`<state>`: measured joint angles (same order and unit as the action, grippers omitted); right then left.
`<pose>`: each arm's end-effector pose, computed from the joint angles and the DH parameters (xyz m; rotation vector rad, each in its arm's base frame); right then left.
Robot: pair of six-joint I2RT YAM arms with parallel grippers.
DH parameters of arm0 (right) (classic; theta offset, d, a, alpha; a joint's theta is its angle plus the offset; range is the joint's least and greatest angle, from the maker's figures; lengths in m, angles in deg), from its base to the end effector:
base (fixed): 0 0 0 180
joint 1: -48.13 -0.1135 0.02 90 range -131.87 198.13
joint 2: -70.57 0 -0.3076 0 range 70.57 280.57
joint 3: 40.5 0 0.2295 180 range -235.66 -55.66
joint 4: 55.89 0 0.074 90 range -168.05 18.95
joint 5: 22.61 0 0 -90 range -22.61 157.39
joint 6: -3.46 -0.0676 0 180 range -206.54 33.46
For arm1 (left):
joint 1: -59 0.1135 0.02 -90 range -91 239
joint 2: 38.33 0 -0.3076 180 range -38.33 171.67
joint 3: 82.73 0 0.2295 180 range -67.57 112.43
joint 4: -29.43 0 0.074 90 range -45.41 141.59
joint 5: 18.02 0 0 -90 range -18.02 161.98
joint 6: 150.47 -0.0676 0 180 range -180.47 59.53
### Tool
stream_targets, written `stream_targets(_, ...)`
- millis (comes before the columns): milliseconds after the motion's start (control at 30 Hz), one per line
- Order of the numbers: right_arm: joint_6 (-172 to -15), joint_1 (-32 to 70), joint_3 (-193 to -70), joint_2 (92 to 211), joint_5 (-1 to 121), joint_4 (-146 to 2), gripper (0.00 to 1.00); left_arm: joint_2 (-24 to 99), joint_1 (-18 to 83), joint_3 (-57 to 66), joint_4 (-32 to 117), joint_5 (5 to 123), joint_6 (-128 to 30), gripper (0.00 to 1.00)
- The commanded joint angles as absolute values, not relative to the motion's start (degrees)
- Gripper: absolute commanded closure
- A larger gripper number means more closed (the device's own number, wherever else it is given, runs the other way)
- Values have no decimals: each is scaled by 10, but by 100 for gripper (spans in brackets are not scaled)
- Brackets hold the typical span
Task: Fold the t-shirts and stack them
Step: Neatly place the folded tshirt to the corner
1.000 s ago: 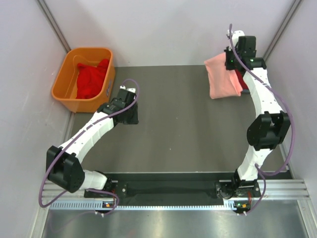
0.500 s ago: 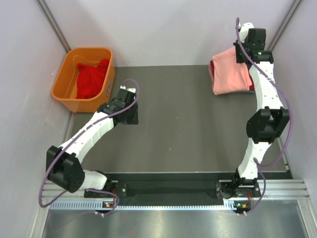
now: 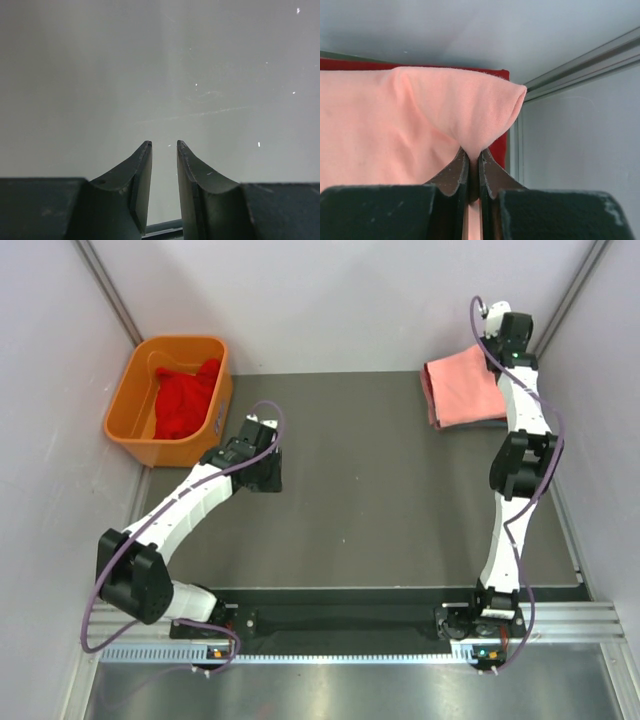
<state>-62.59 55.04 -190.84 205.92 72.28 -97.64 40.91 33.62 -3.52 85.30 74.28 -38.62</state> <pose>0.5818 -0.0763 0.3254 -0.2519 2.0470 -0.4226 0.2464 -0.1139 0.2984 0.0633 2.5670 -0.2682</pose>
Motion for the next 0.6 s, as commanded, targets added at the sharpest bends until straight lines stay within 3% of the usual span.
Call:
stream_targets(0,-602,565,-1956,2083,743,-857,100,414,334,-37,847,754,-395,68)
stream_targets(567,-683,599,-1966,2121,662,-793,100,416,334,-38,850,792,-391,68)
